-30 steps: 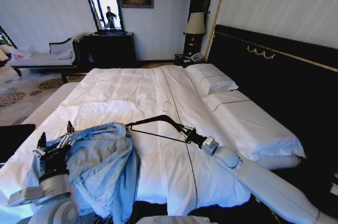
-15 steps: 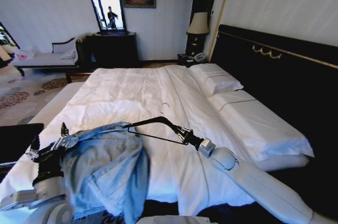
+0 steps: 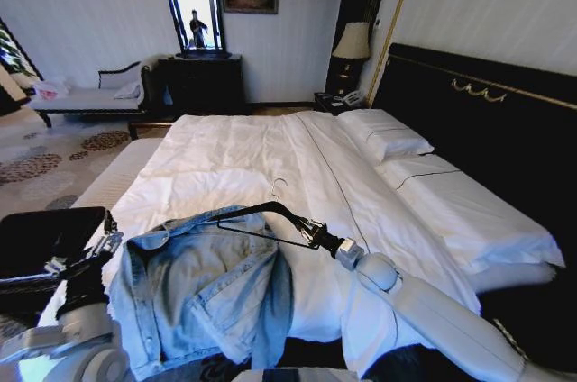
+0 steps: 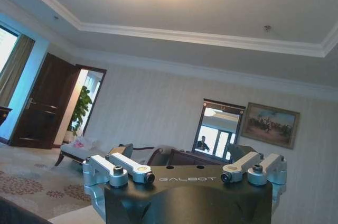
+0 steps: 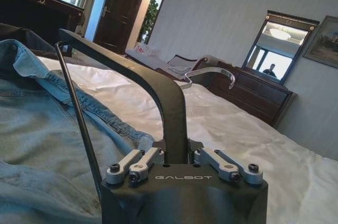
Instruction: Pick up the clothes from the bed and hang them on the clothes hanger.
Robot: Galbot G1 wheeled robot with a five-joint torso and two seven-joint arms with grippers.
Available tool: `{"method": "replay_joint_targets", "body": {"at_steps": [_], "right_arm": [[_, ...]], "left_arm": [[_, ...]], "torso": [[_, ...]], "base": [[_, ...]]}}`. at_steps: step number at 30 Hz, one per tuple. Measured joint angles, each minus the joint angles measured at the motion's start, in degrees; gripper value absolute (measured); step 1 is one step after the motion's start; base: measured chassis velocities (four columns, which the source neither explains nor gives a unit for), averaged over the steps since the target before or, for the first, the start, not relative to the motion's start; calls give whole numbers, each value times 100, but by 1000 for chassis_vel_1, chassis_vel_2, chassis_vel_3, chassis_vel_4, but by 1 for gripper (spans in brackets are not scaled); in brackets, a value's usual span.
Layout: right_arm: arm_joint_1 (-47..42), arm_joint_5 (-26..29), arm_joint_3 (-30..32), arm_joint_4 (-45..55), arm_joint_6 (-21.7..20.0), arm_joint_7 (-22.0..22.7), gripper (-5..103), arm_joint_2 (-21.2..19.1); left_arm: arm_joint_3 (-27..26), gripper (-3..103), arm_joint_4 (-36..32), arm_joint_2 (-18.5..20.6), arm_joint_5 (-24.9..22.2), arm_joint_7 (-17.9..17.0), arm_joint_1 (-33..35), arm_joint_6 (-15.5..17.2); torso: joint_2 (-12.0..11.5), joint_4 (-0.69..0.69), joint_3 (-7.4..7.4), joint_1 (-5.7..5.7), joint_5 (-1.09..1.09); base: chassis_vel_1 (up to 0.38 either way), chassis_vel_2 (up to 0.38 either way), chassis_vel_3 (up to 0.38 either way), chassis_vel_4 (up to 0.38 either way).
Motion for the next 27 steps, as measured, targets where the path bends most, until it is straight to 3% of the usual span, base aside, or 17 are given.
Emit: {"method": "replay_joint_targets", "body": {"at_steps": [27], "right_arm": [[40,-102,-236,-65,28,460,19,112]], "left_arm": [[-35,100,145,20,-24,5,-18,-88]], "torso": [[1,3,-2,-1,-1]], "base": [[182,175,-172,-178]]}}
